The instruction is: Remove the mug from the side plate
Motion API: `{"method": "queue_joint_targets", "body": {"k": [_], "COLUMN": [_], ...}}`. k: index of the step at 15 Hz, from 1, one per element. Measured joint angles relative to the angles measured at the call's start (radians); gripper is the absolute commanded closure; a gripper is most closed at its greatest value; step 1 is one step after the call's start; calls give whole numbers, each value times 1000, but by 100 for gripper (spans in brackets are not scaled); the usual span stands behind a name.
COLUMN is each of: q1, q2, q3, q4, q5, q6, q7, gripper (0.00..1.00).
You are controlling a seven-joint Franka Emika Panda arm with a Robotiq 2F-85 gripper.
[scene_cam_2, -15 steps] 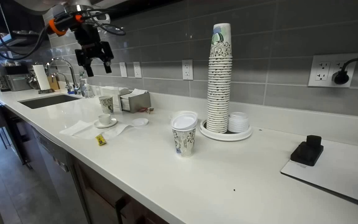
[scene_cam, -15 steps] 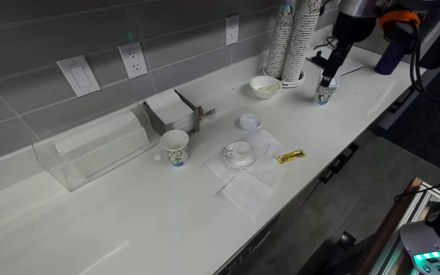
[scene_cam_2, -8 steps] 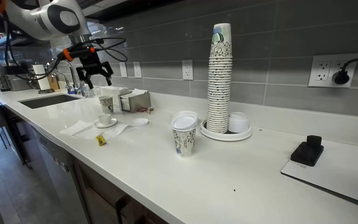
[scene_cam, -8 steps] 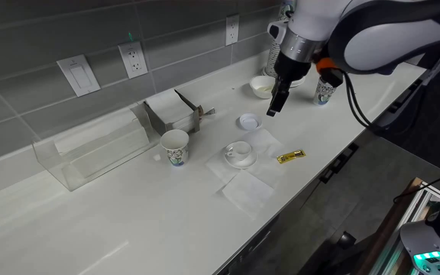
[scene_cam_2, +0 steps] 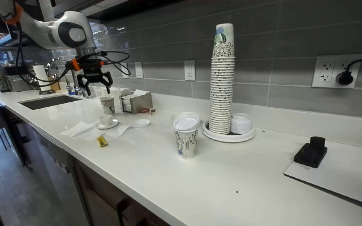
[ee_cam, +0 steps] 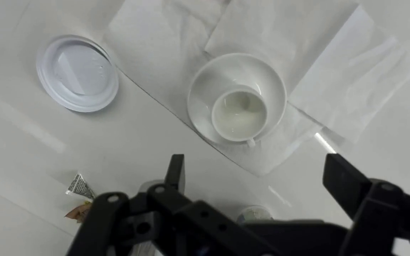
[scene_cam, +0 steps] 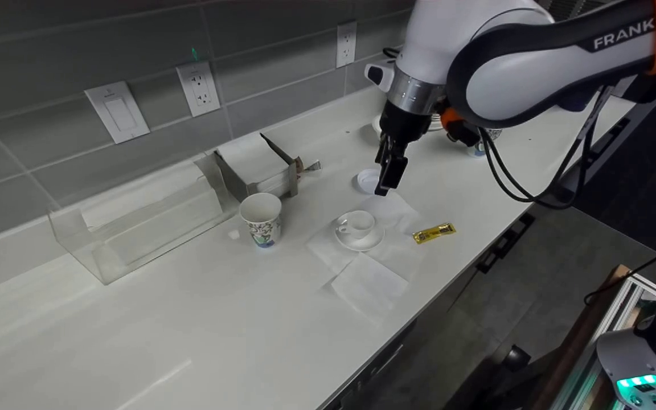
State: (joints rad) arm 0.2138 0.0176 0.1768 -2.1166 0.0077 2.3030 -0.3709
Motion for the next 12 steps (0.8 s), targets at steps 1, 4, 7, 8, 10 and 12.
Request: {"method": "queue_joint_targets", "body": {"k": [1, 4, 7, 8, 10, 12], "q1": [0, 0, 0, 0, 0, 0], "q2": [2, 48, 129, 153, 191, 215], "q3": [0, 11, 30, 36, 46, 55], "q4": [-1, 3, 20, 29, 47, 68], "q5": [0, 3, 4, 1, -13, -14], "q6": [0, 6, 50, 75, 127, 143], "q7": [0, -26, -55, -62, -72, -93], "gripper": [0, 0, 0, 0, 0, 0]}}
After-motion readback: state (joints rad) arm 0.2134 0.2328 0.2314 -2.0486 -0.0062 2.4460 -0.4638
